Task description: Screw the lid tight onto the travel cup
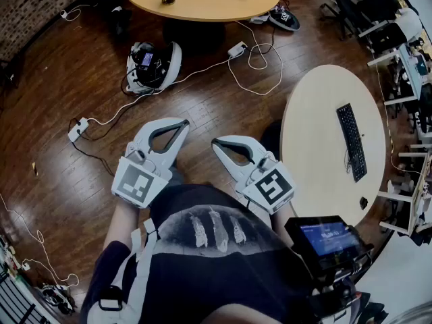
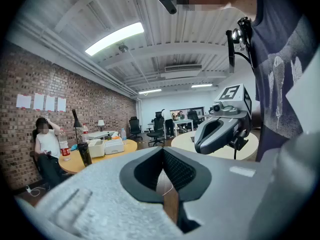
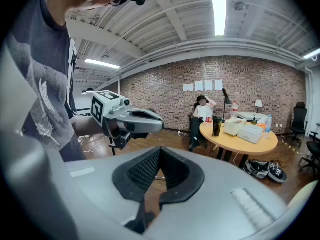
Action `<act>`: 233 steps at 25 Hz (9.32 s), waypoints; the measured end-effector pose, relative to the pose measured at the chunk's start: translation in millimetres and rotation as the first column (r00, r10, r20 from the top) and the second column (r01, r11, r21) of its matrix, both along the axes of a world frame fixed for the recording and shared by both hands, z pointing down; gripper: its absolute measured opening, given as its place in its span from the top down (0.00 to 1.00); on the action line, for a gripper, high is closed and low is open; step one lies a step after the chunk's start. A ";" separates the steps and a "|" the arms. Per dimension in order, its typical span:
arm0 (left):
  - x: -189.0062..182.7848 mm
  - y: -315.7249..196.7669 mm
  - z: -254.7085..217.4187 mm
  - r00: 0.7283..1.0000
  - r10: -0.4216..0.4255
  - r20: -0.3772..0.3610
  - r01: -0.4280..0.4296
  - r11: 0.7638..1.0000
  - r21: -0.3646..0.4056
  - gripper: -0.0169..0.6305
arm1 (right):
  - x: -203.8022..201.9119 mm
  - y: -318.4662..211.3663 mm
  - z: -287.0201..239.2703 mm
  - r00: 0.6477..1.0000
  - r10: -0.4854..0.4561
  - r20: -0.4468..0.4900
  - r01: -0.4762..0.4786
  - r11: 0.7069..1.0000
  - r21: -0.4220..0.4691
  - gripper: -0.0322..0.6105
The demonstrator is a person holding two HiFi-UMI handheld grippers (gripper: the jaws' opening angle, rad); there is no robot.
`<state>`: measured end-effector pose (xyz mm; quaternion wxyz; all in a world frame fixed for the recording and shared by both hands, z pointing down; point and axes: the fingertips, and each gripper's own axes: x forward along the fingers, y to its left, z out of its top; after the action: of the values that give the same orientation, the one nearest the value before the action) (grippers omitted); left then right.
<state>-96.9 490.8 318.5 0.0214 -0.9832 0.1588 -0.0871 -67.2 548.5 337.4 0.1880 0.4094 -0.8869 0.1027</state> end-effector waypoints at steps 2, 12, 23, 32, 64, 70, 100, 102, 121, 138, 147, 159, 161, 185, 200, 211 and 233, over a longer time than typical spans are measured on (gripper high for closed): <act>-17.4 -24.0 -1.1 1.000 0.007 -0.023 -0.008 1.000 -0.011 0.97 | -20.6 -24.9 -2.8 1.000 0.001 0.008 -0.001 1.000 -0.001 0.94; -88.5 -118.0 -11.2 0.994 -0.054 -0.097 0.052 0.998 -0.020 0.97 | -83.0 -110.0 5.7 0.995 -0.058 -0.079 0.056 0.998 -0.031 0.94; -72.9 -173.3 -5.0 0.997 -0.078 -0.027 0.077 0.996 -0.039 0.97 | -66.9 -182.4 8.6 0.996 -0.081 -0.039 0.080 0.996 -0.031 0.94; -1.5 -251.6 -11.4 0.984 -0.150 0.095 0.149 0.989 0.018 0.97 | 9.6 -269.1 10.9 0.980 -0.165 0.108 0.164 0.986 0.014 0.94; 13.9 -488.9 -11.7 0.988 -0.156 0.003 0.156 0.988 0.002 0.97 | 75.2 -459.4 33.5 0.998 -0.018 0.065 0.022 0.998 -0.066 0.94; 0.8 -532.1 8.6 0.996 -0.089 -0.018 0.088 0.996 -0.021 0.97 | 50.0 -492.1 47.3 0.998 0.003 -0.060 -0.008 0.996 -0.091 0.94; 75.7 -649.5 121.7 0.883 -0.046 0.467 0.129 0.981 -0.147 0.55 | 115.7 -648.3 174.8 0.938 -0.345 -0.030 0.322 0.902 -0.289 0.94; 74.4 -649.5 122.6 0.889 -0.055 0.454 0.155 0.970 -0.187 0.56 | 110.9 -648.6 180.3 0.915 -0.401 -0.037 0.373 0.878 -0.299 0.94; 75.2 -630.7 120.3 0.938 0.028 0.345 0.078 0.954 -0.290 0.56 | 78.1 -664.8 186.5 0.929 -0.368 -0.036 0.341 0.889 -0.306 0.94; 65.6 -637.5 120.7 0.961 0.100 0.257 -0.029 0.964 -0.265 0.56 | 76.3 -668.9 188.1 0.959 -0.264 -0.102 0.218 0.919 -0.329 0.94; 67.2 -639.0 121.6 0.971 0.103 0.214 -0.046 0.965 -0.257 0.56 | 77.6 -668.0 191.4 0.961 -0.252 -0.116 0.201 0.921 -0.333 0.94; 57.3 -641.5 119.5 0.978 0.029 0.206 0.022 0.970 -0.242 0.56 | 78.1 -669.2 191.8 0.966 -0.231 -0.117 0.181 0.925 -0.335 0.94; 51.1 -648.0 117.3 0.980 0.011 0.197 0.038 0.969 -0.245 0.56 | 77.9 -669.1 193.0 0.964 -0.235 -0.122 0.183 0.924 -0.335 0.94; 58.2 -613.8 121.2 0.965 0.108 0.240 -0.031 0.952 -0.305 0.56 | 77.3 -667.7 191.9 0.971 -0.216 -0.103 0.169 0.925 -0.341 0.94; 77.3 -592.2 120.1 0.965 0.169 0.198 -0.091 0.931 -0.353 0.56 | 78.8 -670.6 193.3 0.971 -0.211 -0.116 0.161 0.928 -0.335 0.94; 51.0 -627.6 108.1 0.978 0.056 0.201 0.004 0.958 -0.288 0.56 | 76.7 -671.2 195.1 0.967 -0.229 -0.113 0.180 0.924 -0.336 0.94; 81.8 -603.7 125.7 0.972 0.120 0.203 -0.048 0.943 -0.329 0.56 | 79.8 -680.1 195.3 0.966 -0.227 -0.123 0.178 0.932 -0.316 0.94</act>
<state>-15.1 -112.9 444.2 -0.1178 -0.9637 0.0966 -0.2191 12.6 -131.6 532.8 0.3276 0.2888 -0.8805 0.1845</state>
